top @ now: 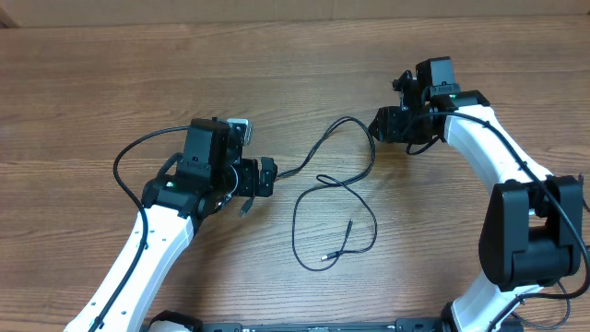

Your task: Untangle cables

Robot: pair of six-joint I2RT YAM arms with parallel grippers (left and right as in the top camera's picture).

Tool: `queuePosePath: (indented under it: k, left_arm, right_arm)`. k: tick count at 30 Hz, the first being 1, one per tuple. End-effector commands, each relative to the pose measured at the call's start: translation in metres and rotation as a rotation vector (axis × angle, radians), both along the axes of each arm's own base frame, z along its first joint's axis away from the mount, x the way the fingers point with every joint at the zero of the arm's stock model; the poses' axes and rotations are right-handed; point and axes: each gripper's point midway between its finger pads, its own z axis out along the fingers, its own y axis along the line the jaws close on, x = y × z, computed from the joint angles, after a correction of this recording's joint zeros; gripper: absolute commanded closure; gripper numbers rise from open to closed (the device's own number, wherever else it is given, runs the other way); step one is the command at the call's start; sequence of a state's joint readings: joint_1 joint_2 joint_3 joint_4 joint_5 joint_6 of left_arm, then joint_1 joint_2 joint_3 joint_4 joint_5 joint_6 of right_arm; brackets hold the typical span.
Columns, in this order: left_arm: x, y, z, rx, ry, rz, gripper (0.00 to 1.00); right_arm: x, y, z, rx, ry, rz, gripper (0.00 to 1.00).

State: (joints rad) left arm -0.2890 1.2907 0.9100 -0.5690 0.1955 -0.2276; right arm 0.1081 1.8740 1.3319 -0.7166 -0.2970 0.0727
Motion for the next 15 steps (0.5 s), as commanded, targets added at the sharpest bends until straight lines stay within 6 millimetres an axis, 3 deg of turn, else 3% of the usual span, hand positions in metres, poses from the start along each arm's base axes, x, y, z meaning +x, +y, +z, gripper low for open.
queuePosePath:
  k: [1,7,15]
  left_arm:
    - [0.002,-0.002,0.004,-0.002,-0.012,-0.020,0.00]
    - [0.002,-0.002,0.004,-0.002,-0.012,-0.021,0.00]
    - [0.002,-0.002,0.004,-0.002,-0.012,-0.021,0.00]
  right_arm:
    - [0.003,0.004,0.002,0.001,-0.051,0.044,0.33]
    - [-0.013,0.001,-0.018,-0.015,-0.011,0.055,0.29]
    - [-0.006,-0.007,-0.030,-0.054,-0.061,0.029,0.32]
